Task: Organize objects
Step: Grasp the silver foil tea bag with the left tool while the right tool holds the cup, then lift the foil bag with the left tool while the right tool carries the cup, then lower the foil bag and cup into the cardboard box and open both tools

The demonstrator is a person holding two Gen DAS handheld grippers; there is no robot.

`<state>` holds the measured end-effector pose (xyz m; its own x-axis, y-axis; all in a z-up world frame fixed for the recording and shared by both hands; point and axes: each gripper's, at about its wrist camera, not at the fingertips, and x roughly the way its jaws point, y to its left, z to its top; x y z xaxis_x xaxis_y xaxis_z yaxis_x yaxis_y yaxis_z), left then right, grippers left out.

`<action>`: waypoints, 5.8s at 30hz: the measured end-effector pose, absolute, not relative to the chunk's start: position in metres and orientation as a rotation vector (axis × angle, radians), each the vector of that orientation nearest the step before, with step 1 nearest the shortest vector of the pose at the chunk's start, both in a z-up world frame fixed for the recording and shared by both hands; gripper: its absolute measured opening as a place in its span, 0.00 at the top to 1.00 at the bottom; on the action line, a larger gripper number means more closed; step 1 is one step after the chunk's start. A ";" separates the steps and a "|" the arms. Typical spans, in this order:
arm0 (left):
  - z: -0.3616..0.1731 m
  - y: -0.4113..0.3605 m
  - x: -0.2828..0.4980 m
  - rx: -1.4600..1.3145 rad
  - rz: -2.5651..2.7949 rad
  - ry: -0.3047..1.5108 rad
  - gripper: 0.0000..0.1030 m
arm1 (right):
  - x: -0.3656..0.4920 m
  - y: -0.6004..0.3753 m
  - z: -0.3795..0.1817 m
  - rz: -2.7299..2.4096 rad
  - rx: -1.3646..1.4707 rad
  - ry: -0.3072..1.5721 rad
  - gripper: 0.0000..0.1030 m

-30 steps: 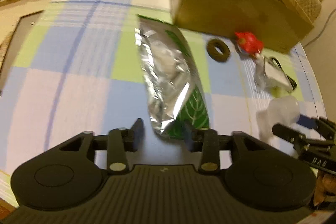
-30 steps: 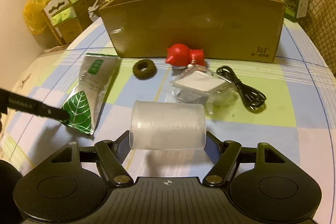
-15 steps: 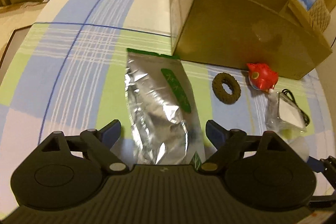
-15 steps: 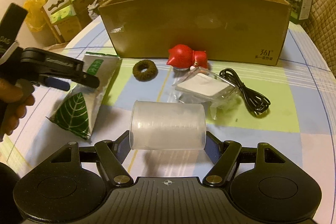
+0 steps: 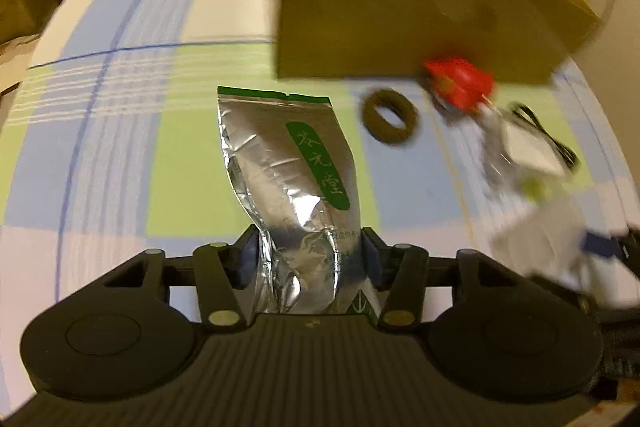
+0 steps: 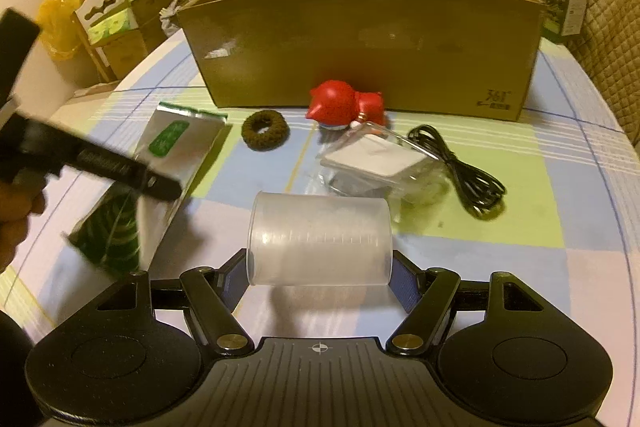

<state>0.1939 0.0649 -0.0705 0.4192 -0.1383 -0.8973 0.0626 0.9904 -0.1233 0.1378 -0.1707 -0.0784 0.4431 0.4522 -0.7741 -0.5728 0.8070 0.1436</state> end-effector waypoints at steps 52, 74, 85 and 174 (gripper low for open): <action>-0.040 0.020 0.112 -0.124 -0.177 1.074 0.61 | 0.107 -0.215 -0.042 0.557 -0.080 0.869 0.33; -0.001 -0.001 0.088 -0.145 -0.200 0.991 0.61 | 0.086 -0.238 -0.013 0.543 -0.058 0.816 0.33; 0.004 -0.003 0.088 -0.153 -0.203 0.983 0.61 | 0.086 -0.239 -0.010 0.544 -0.060 0.814 0.33; 0.080 0.034 0.348 -0.180 -0.191 0.835 0.42 | 0.360 -0.160 0.063 0.620 -0.014 0.772 0.33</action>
